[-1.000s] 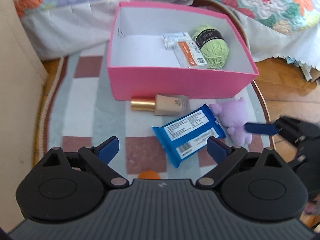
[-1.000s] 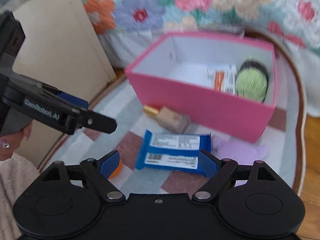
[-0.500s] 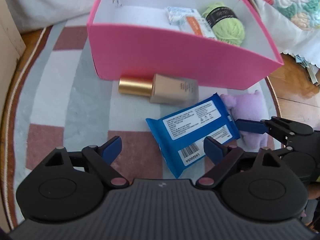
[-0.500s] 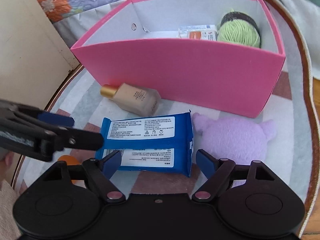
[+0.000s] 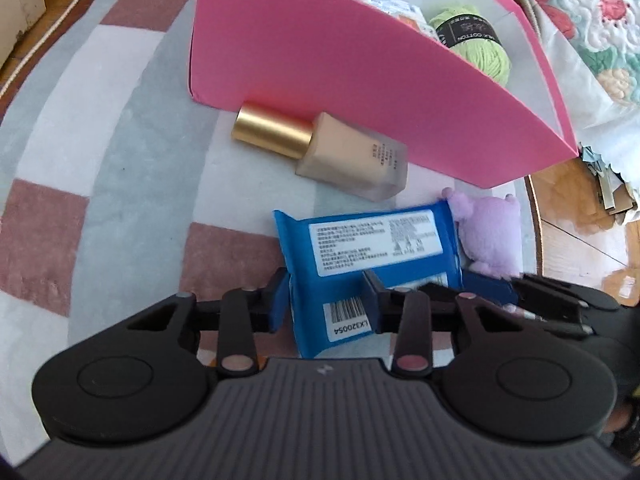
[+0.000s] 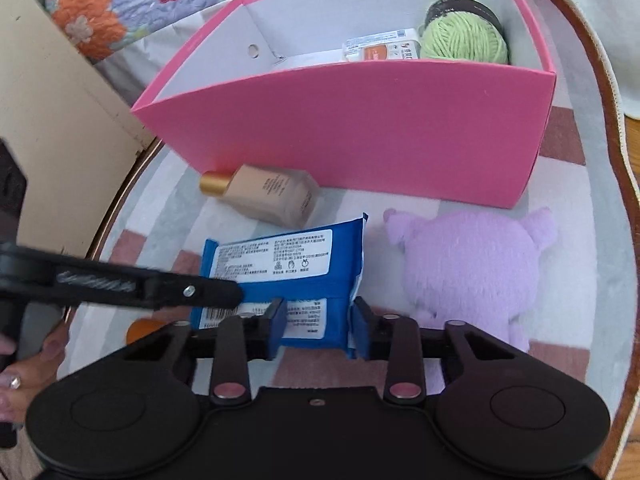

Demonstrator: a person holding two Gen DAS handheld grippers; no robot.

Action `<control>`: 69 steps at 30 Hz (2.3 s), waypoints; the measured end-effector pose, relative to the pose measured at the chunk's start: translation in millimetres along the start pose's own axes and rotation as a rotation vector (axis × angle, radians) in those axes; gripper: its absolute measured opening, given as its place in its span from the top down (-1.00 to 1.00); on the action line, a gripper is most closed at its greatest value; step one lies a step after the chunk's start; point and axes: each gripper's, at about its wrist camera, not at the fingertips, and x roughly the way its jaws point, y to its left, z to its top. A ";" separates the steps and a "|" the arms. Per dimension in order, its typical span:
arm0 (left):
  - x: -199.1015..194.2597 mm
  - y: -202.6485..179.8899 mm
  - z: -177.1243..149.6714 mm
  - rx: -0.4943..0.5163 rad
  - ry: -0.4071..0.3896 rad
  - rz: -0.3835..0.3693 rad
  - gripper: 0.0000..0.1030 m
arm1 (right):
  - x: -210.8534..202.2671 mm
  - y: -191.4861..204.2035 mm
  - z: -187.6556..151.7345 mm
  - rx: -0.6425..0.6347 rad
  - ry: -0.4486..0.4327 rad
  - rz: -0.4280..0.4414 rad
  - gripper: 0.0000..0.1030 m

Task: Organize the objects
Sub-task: 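Close the left gripper on the blue wipes packet, then lift the wipes packet with the left gripper and lower it into the pink box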

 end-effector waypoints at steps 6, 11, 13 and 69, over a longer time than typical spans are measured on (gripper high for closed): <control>-2.0 2.7 -4.0 -0.013 -0.007 0.014 0.24 | -0.6 -3.8 -12.8 0.040 -0.011 -0.005 0.26; -5.1 1.4 -7.6 -0.052 -0.044 0.007 0.58 | 1.5 -12.0 -14.5 0.094 -0.025 0.026 0.23; -5.2 -1.8 -9.7 -0.035 -0.053 0.010 0.60 | 0.5 -6.8 -16.5 0.066 -0.030 0.019 0.27; -40.5 -54.1 160.4 0.142 -0.085 0.188 0.50 | -2.1 -9.8 151.2 -0.085 -0.132 0.062 0.43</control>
